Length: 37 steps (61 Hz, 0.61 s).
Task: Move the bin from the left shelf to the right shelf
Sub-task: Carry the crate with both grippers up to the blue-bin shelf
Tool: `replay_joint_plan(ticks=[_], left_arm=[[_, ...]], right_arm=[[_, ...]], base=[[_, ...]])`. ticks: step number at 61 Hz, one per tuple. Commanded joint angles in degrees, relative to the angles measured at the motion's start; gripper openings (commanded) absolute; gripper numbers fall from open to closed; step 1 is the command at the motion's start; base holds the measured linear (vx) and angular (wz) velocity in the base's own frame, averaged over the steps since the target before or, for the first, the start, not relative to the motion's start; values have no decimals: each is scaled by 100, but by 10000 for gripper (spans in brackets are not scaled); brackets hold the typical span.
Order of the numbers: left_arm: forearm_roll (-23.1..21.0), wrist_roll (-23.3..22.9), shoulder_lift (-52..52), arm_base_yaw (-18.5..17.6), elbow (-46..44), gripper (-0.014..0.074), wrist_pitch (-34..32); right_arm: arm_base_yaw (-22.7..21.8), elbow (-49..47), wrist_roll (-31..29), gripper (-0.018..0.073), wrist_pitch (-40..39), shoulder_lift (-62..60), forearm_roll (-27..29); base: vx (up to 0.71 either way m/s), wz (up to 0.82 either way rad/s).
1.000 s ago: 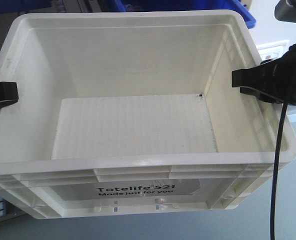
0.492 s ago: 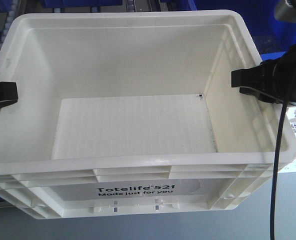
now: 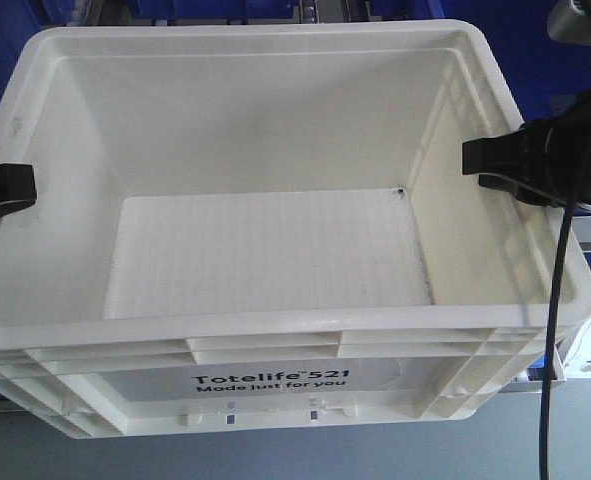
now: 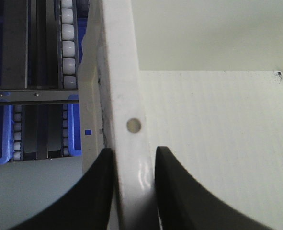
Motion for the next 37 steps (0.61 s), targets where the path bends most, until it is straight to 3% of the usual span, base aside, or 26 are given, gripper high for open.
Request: replay_joint_plan(ticks=[1, 37], left_arm=[[566, 147, -140, 31, -212, 104, -508], [566, 147, -140, 31, -212, 104, -508]], right_arm=[[-82, -224, -188, -5, -588, -205, -614], [-82, -224, -188, -5, -588, -205, -614]], base=[[7, 10], [7, 6]])
